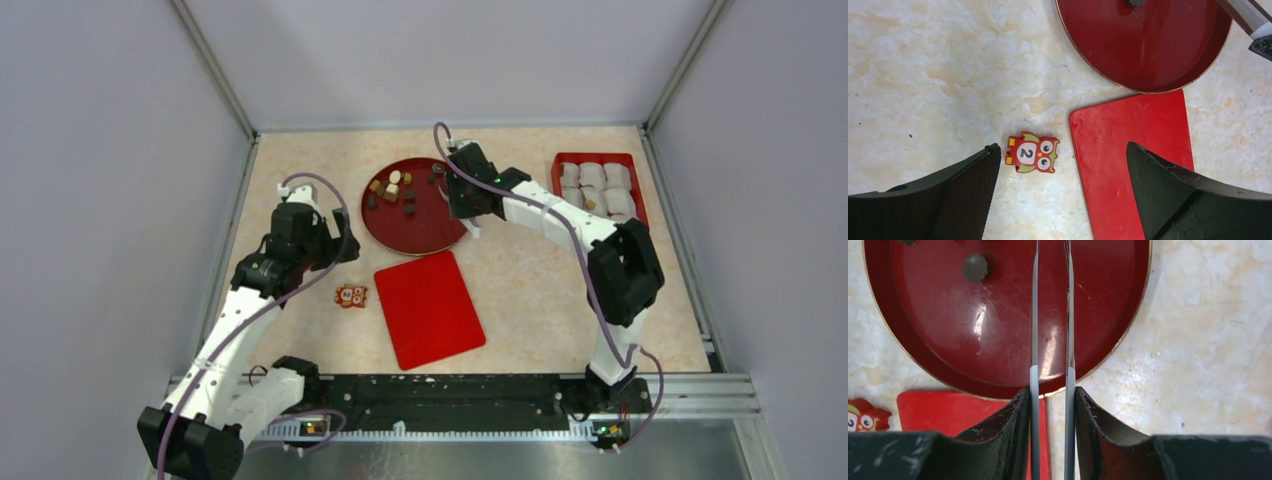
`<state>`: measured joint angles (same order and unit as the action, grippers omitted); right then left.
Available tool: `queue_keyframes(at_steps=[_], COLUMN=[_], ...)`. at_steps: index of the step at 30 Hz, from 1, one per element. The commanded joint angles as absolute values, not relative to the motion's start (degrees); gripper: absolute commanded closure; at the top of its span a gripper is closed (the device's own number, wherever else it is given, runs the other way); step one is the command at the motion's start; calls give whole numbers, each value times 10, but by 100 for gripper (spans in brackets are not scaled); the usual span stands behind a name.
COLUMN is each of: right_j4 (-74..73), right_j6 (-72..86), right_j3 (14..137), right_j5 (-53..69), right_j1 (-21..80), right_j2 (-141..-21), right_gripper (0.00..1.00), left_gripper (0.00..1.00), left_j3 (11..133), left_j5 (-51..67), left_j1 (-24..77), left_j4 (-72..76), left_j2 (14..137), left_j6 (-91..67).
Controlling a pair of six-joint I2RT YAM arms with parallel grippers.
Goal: Pack the chocolate
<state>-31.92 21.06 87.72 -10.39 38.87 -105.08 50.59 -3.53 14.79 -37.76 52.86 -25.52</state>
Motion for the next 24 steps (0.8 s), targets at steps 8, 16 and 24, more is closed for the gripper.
queue_keyframes(at_steps=[8, 16, 24], right_j4=[-281, -297, -332], right_j6=[212, 211, 200], right_j3=[957, 997, 1075], right_j5=[-147, -142, -154], right_j1=[397, 399, 404], right_j2=[-1119, -1156, -1216], right_gripper=[65, 65, 64], left_gripper=[1, 1, 1], left_j3=[521, 517, 513], left_j5=[-49, -39, -39], left_j1=[144, 140, 135], left_j4=[-364, -347, -339], left_j2=[529, 544, 547], left_j6=[-239, -226, -217])
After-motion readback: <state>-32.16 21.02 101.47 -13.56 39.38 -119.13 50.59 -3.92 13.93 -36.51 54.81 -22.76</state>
